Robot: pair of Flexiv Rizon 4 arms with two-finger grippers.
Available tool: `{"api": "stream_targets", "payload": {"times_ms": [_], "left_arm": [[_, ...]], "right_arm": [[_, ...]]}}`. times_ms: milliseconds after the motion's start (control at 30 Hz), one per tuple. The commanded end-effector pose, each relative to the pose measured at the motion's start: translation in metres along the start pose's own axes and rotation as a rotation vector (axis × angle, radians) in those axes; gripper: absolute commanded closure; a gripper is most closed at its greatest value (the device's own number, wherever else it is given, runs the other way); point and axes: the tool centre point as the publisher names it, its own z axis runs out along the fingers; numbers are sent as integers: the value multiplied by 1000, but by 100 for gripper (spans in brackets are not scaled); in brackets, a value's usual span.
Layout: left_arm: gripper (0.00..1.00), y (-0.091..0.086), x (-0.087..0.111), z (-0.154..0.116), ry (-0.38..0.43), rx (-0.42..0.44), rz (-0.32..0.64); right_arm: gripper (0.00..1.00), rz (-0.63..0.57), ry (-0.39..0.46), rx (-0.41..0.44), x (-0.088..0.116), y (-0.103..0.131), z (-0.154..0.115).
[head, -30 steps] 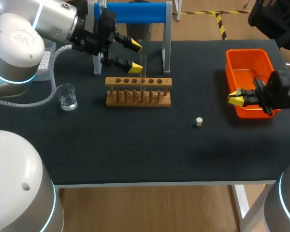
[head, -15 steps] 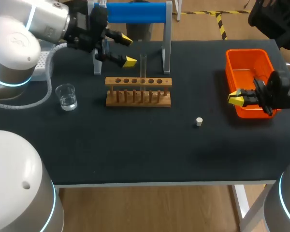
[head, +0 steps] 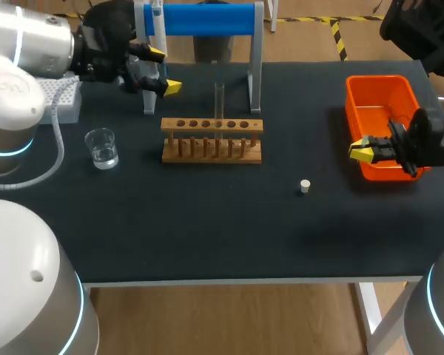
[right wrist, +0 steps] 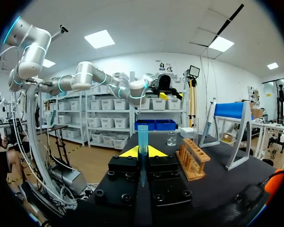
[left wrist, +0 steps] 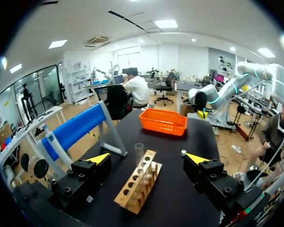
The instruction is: Invert the test tube, pick up the pipette, mount the tip to pipette, aspirate from beaker and dispense into the tube, eject the tip, return the pipette, and cap with the stopper.
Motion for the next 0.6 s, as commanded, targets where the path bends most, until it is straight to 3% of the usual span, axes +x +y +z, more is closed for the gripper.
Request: {"api": "stream_targets", "payload": {"times_ms": [33,433,600], "left_arm": [[0,7,-10,3,-93,-1,-51],[0,20,-49,-2,-435,0,-250],[0,20,-62,0,-514,15,-288]], "right_arm": [[100,0,-1,1,1,0,-1],[100,0,-1,1,1,0,-1],[100,0,-1,1,1,0,-1]]}}
